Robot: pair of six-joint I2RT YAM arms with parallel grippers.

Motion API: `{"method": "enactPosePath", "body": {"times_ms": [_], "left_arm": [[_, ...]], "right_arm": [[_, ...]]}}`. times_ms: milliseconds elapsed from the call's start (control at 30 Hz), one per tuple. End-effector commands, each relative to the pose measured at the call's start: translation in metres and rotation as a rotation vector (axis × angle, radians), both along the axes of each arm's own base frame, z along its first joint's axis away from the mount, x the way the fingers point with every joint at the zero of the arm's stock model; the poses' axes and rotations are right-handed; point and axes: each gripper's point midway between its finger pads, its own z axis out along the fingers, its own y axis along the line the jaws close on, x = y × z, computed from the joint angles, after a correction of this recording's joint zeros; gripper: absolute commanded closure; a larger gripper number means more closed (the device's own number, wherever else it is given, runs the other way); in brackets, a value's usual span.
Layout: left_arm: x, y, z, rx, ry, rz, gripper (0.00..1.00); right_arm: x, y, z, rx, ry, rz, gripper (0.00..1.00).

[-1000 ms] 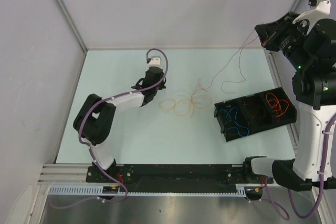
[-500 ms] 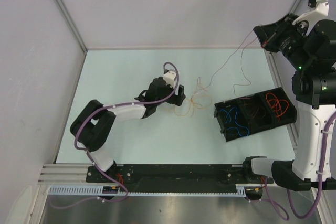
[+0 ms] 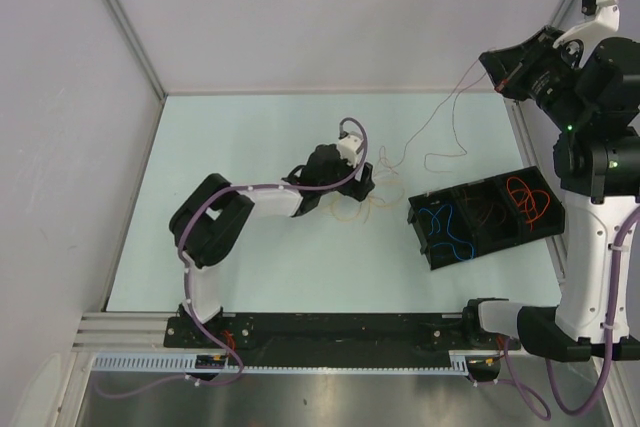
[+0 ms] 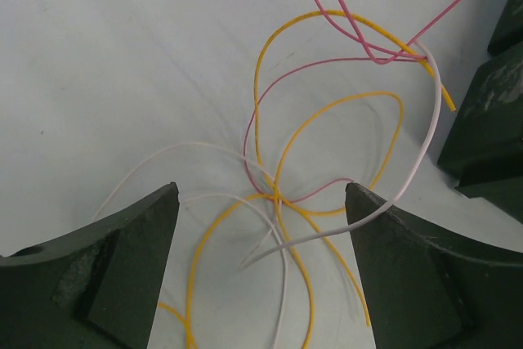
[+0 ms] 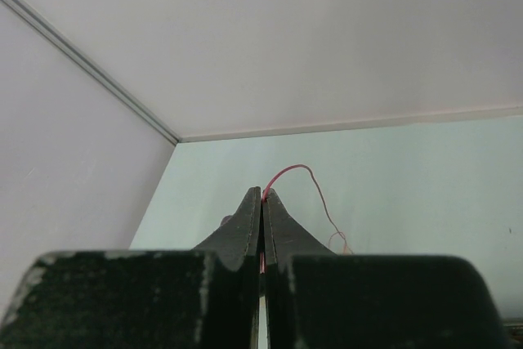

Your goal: Untangle the cables

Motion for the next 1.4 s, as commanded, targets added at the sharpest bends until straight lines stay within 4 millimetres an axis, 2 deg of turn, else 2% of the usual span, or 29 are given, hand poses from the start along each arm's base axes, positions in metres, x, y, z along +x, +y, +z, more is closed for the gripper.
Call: {"method": "enactPosePath", "body": {"times_ms": [0,33,67,100,133,167,300,400,500,533,600,767,833,867,900,967,1000,1067,1100,1133,1200,1233,1367], "left_arm": [[0.016,-0.025,0.008,0.000,-0.036,0.001,0.13],[0.021,-0.032,0.015,-0.004,-0.051,0.012,0.13],[0.024,-0.033,0.002,0.023,-0.035,0.025,0.17],[0.025,-0.032,-0.004,0.052,-0.020,0.042,0.19],[0.028,-0.040,-0.001,0.050,-0.024,0.037,0.21],[0.026,-0.040,-0.014,0.076,0.000,0.033,0.27],[0.029,-0.038,-0.025,0.107,0.029,0.062,0.34],[0.027,-0.027,-0.031,0.136,0.045,0.098,0.46],[0.025,-0.019,-0.043,0.198,0.075,0.102,0.63],[0.024,-0.015,-0.047,0.212,0.079,0.112,0.80],[0.024,-0.008,-0.053,0.238,0.085,0.143,1.00],[0.024,0.017,-0.050,0.270,0.073,0.208,1.00],[0.027,0.038,-0.052,0.310,0.076,0.256,1.00],[0.030,0.046,-0.046,0.311,0.070,0.278,1.00],[0.036,0.066,-0.049,0.328,0.080,0.328,1.00],[0.040,0.090,-0.045,0.335,0.093,0.389,1.00],[0.043,0.120,-0.053,0.349,0.125,0.475,1.00],[0.043,0.149,-0.053,0.339,0.148,0.548,1.00],[0.040,0.177,-0.065,0.344,0.190,0.610,1.00],[0.040,0.184,-0.064,0.304,0.209,0.640,1.00],[0.034,0.188,-0.064,0.219,0.246,0.623,1.00],[0.034,0.193,-0.063,0.229,0.243,0.655,1.00],[0.032,0.202,-0.067,0.245,0.267,0.716,1.00]], "right_arm": [[-0.005,0.004,0.010,0.008,-0.048,0.032,1.00],[-0.004,0.004,0.010,0.008,-0.048,0.032,1.00],[-0.005,0.004,0.010,0.006,-0.048,0.033,1.00],[-0.004,0.005,0.009,0.008,-0.044,0.036,1.00],[-0.004,0.004,0.009,0.008,-0.044,0.035,1.00],[-0.005,0.004,0.009,0.007,-0.046,0.038,1.00],[-0.004,0.003,0.009,0.007,-0.046,0.038,1.00],[-0.004,0.002,0.009,0.010,-0.045,0.038,1.00],[-0.003,0.002,0.008,0.014,-0.043,0.040,1.00],[-0.003,0.003,0.008,0.017,-0.042,0.043,1.00],[-0.003,0.003,0.006,0.020,-0.040,0.043,1.00],[-0.002,0.003,0.002,0.023,-0.031,0.043,1.00],[-0.002,0.003,0.003,0.023,-0.031,0.041,1.00],[-0.004,0.003,0.004,0.024,-0.034,0.040,1.00],[-0.004,0.003,0.004,0.026,-0.033,0.038,1.00],[-0.004,0.002,0.004,0.026,-0.032,0.033,1.00],[-0.004,0.002,0.005,0.024,-0.032,0.032,1.00],[-0.005,0.002,0.006,0.026,-0.032,0.032,1.00],[-0.006,0.002,0.008,0.026,-0.035,0.032,1.00],[-0.004,-0.007,0.009,0.025,-0.038,0.005,1.00],[-0.004,-0.009,0.009,0.023,-0.035,-0.006,1.00],[-0.004,-0.010,0.011,0.017,-0.038,-0.010,1.00],[-0.014,-0.041,0.028,-0.004,-0.065,-0.117,1.00]]}}
